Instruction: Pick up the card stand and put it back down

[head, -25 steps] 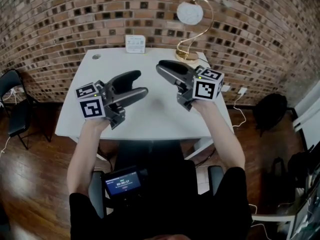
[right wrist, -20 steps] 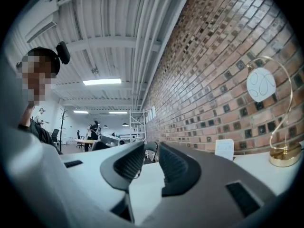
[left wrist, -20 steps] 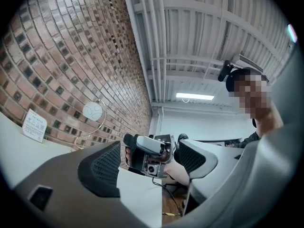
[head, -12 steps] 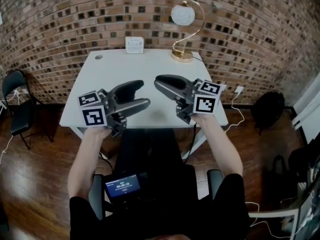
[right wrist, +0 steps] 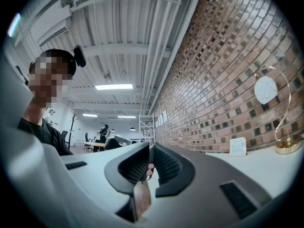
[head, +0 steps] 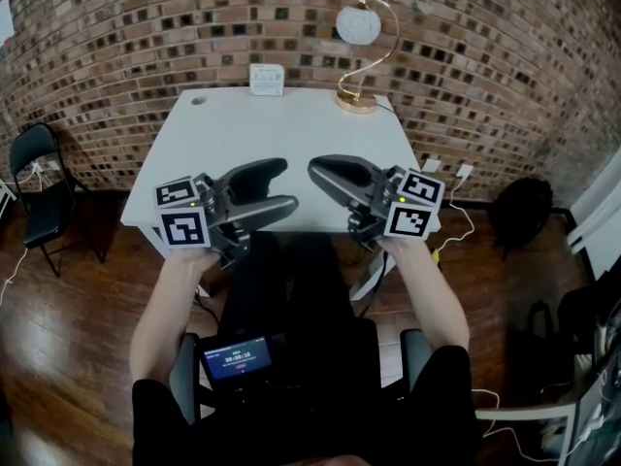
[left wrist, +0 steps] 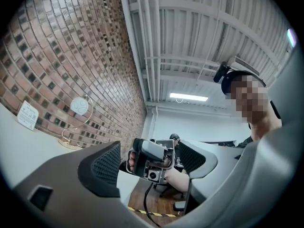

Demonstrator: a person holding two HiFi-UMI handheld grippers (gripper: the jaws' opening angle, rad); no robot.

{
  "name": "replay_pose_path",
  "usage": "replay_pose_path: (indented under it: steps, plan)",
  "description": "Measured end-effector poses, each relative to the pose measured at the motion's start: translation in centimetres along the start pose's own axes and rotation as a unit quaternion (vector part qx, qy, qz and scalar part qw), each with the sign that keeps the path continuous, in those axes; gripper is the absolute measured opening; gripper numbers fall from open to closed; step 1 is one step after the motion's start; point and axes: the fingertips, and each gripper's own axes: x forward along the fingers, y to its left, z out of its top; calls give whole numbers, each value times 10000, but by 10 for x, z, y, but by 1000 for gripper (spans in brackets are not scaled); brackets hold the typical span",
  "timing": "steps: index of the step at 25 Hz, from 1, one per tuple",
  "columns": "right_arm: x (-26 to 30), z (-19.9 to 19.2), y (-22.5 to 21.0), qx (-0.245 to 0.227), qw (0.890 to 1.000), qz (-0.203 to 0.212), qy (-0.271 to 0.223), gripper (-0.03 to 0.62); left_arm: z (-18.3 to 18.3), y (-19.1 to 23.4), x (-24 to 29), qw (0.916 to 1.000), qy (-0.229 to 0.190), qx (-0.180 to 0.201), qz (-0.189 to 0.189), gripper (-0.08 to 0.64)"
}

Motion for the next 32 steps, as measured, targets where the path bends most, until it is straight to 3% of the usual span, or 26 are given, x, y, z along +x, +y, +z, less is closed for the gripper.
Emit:
replay_pose_path:
  steps: [12, 19, 32]
  plan:
    - [-11, 13, 53, -279, 9989, 199, -323, 18, -4, -21, 2, 9999, 44, -83, -87, 385]
    - [-20, 10, 55, -202, 9991, 224, -314, 17, -5, -21, 8, 9999, 125, -75, -67, 385]
    - [-7, 16, 64, -526, 9979, 279, -242, 15, -2, -19, -2, 9999, 93, -37, -43, 385]
